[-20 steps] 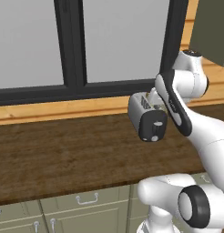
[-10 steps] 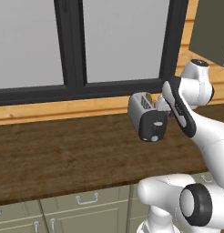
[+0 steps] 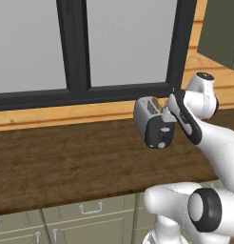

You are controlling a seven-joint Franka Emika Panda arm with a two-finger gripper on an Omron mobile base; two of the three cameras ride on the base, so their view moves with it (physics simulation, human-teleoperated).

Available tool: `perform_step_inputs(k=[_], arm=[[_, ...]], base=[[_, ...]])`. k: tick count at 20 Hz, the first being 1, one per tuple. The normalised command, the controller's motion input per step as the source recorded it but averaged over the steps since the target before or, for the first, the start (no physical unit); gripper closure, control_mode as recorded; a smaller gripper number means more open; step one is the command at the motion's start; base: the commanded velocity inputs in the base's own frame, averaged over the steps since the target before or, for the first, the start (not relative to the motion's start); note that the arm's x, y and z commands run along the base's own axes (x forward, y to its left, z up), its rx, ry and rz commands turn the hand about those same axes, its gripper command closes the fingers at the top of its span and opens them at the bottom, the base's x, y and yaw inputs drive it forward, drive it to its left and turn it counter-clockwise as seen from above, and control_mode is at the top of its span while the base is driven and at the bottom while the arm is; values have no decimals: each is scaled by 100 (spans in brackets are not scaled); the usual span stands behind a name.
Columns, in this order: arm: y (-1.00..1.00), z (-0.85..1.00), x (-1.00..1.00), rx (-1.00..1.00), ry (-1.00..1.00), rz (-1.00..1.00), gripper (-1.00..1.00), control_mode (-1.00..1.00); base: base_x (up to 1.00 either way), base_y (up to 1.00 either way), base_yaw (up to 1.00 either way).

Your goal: Start the toaster. Once the lever pops up, take the bread to the plate on the dining counter.

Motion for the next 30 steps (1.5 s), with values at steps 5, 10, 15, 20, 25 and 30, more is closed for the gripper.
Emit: perform_step_inputs(k=[5, 10, 15, 20, 25, 30], arm=[[0, -15, 43, 0, 0, 0, 100, -100], [0, -25, 27, 0, 0, 0, 100, -100], [0, -26, 24, 0, 0, 0, 100, -100], [0, -20, 38, 0, 0, 0, 100, -100], [0, -28, 32, 0, 0, 0, 100, -100], [0, -35, 19, 0, 0, 0, 100, -100]], base=[[0, 0, 0], [0, 0, 0], [0, 0, 0], [0, 0, 0], [0, 0, 0], [0, 0, 0]])
